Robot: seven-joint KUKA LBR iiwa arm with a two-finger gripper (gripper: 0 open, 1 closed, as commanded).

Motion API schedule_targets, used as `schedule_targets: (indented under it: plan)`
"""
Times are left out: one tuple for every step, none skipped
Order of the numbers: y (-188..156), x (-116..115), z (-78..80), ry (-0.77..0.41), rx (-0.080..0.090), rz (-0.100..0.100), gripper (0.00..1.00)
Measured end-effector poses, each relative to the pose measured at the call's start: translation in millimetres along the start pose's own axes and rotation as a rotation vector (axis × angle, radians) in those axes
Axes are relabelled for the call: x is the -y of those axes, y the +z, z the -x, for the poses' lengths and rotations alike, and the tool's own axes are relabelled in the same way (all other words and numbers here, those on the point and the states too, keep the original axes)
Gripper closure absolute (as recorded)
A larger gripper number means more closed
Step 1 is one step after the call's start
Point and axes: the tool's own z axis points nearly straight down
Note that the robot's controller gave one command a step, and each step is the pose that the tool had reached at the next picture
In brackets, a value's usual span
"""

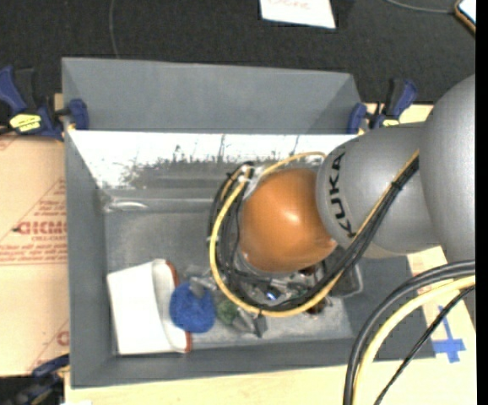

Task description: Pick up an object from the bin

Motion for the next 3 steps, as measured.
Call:
schedule_targets:
  plan:
    - [1,-40,19.9,0.736,-0.016,-0.003,1.0]
    - [1,-39,19.5,0.737,-0.016,-0.003,1.0]
    - [-23,-41,17.1,0.738,-0.028,0.0,1.0]
